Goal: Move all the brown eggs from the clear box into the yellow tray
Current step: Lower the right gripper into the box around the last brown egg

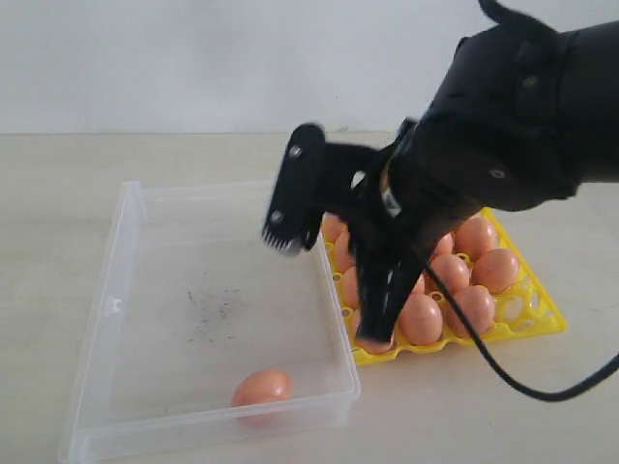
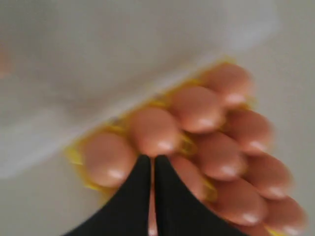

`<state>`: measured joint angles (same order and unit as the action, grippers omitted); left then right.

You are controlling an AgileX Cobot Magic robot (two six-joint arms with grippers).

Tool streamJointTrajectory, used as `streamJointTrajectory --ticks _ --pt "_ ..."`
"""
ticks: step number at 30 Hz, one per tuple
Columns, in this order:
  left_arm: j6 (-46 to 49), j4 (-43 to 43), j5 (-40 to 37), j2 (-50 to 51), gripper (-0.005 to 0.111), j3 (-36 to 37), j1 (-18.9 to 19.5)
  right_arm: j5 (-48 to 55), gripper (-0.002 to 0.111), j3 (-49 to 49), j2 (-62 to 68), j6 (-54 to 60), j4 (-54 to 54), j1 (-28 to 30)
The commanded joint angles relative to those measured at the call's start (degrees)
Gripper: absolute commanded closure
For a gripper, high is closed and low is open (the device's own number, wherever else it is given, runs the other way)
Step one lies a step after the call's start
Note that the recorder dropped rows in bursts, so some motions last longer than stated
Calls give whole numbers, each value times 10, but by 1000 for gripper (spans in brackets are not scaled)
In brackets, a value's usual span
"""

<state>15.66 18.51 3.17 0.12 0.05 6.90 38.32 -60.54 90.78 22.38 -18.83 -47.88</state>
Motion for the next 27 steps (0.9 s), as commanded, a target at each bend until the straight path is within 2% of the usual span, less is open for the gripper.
streamJointTrajectory --ticks 1,4,9,14,16,18,21,23,24,27 --pt "3 -2 -2 -1 103 -1 -1 110 109 -53 49 280 286 -1" --pt "3 -2 -2 -1 103 -1 -1 176 109 -104 106 275 262 -1" --pt "3 -2 -2 -1 103 -1 -1 122 109 -157 161 287 263 -1" --pt "3 -2 -2 -1 103 -1 -1 143 106 -168 192 352 262 -1" --pt "3 -2 -2 -1 103 -1 -1 168 99 -168 198 378 269 -1" --pt "3 -2 -2 -1 103 -1 -1 175 85 -168 199 407 273 -1" --pt "3 -2 -2 -1 103 -1 -1 138 64 -168 199 418 276 -1" --pt "3 -2 -2 -1 103 -1 -1 114 54 -168 199 421 286 -1" --pt "3 -2 -2 -1 103 -1 -1 109 51 -168 199 423 289 -1" --pt "3 -2 -2 -1 103 -1 -1 114 50 -168 200 427 292 -1"
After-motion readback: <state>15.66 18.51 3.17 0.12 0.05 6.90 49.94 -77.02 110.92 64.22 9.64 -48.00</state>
